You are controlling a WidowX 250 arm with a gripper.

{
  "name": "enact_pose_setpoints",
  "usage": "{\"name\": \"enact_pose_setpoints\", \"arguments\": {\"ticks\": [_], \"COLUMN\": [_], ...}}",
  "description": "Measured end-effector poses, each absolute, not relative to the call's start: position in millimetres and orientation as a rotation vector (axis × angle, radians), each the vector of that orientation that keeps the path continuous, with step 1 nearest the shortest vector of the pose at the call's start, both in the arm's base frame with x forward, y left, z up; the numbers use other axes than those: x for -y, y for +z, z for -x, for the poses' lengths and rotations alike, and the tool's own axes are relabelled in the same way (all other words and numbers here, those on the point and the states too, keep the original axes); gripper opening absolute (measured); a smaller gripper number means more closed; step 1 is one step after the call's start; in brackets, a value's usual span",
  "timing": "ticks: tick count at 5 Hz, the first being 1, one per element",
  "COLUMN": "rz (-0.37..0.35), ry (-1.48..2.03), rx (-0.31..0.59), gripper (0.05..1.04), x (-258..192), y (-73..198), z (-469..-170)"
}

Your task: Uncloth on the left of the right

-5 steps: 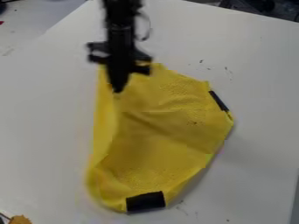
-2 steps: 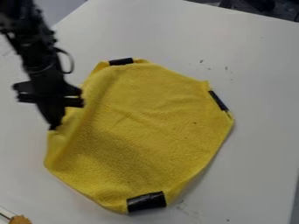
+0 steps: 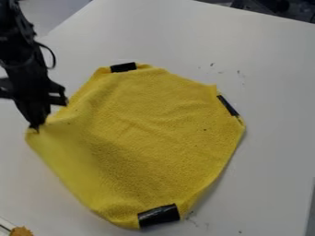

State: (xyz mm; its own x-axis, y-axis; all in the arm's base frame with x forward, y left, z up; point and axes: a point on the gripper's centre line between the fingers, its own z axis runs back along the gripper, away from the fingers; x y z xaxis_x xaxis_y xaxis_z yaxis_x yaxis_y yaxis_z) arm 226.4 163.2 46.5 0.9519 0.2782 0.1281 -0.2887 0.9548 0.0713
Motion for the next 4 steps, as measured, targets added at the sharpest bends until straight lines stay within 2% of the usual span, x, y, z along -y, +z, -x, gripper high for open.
{"name": "enact_pose_setpoints", "arguments": {"ticks": [1, 2, 3, 4], "rz": [-0.123, -0.127, -0.102, -0.085], "ry": [0.211, 0.149, 0.137, 0.167], "rx": [0.126, 0.113, 0.065, 0.035], "gripper": [0.498, 0.805, 1.013, 1.012], "x": [-176.7, -183.7, -180.8, -179.6], "y": [58.4, 77.7, 82.3, 90.1], "z": [-236.7, -245.3, -240.4, -239.6]}}
